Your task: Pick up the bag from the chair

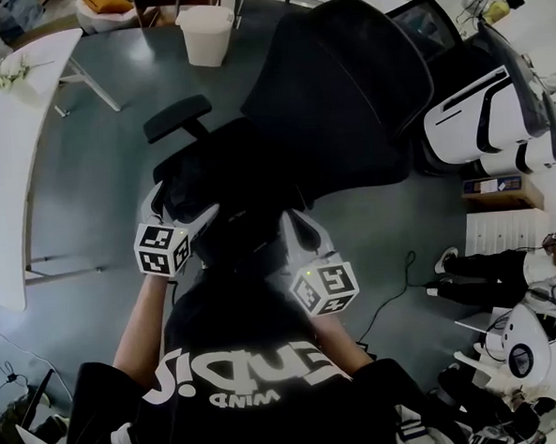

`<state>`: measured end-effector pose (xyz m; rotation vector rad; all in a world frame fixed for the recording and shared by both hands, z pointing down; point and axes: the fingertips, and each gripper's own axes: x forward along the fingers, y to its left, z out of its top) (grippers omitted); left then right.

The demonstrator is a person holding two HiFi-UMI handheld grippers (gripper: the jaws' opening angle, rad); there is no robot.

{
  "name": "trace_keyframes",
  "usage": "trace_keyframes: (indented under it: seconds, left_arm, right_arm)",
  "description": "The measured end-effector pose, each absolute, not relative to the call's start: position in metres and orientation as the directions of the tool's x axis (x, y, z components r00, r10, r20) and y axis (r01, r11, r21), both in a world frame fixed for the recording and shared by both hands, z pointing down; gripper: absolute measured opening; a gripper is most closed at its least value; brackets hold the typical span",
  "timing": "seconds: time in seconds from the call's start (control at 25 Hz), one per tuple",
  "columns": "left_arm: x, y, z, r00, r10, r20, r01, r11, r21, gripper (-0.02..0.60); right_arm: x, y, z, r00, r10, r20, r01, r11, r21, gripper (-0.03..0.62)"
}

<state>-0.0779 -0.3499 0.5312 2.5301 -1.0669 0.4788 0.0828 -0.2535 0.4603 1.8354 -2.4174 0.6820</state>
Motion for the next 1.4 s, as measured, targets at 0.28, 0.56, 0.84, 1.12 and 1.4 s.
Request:
trace_keyframes:
  seconds: [0.28, 0.56, 0.84, 1.12, 1.4]
  left_arm:
    - [-0.062, -0.379, 0.586, 0.632, -0.560, 0.535, -0.724, -0.673, 0.150, 0.561]
    - [-0.056, -0.392, 0.640, 0.580, -0.512, 0.633, -0.712, -0.696, 0.089, 0.563]
    - [-0.047, -0.405, 0.667, 0.549, -0.501, 0.669, -0.711, -0.701, 0.058, 0.548]
    - [-0.049, -0.414, 0.681, 0.527, -0.488, 0.696, -0.726, -0.684, 0.071, 0.358]
    - [-0.035, -0.400, 0.691, 0.573, -0.397, 0.717, -0.695, -0.699, 0.168, 0.225]
  right_arm:
    - [0.093, -0.253, 0.464, -0.268, -0.914, 0.305, -0.932, 0.166, -0.323, 0.000]
    - [0.108, -0.248, 0.472, -0.230, -0.914, 0.335, -0.940, 0.120, -0.319, 0.000]
    - [0.118, -0.252, 0.483, -0.207, -0.911, 0.356, -0.944, 0.090, -0.318, 0.000]
    - [0.127, -0.256, 0.488, -0.188, -0.911, 0.368, -0.943, 0.062, -0.328, 0.000]
    - [0.133, -0.261, 0.496, -0.182, -0.905, 0.384, -0.941, 0.047, -0.334, 0.000]
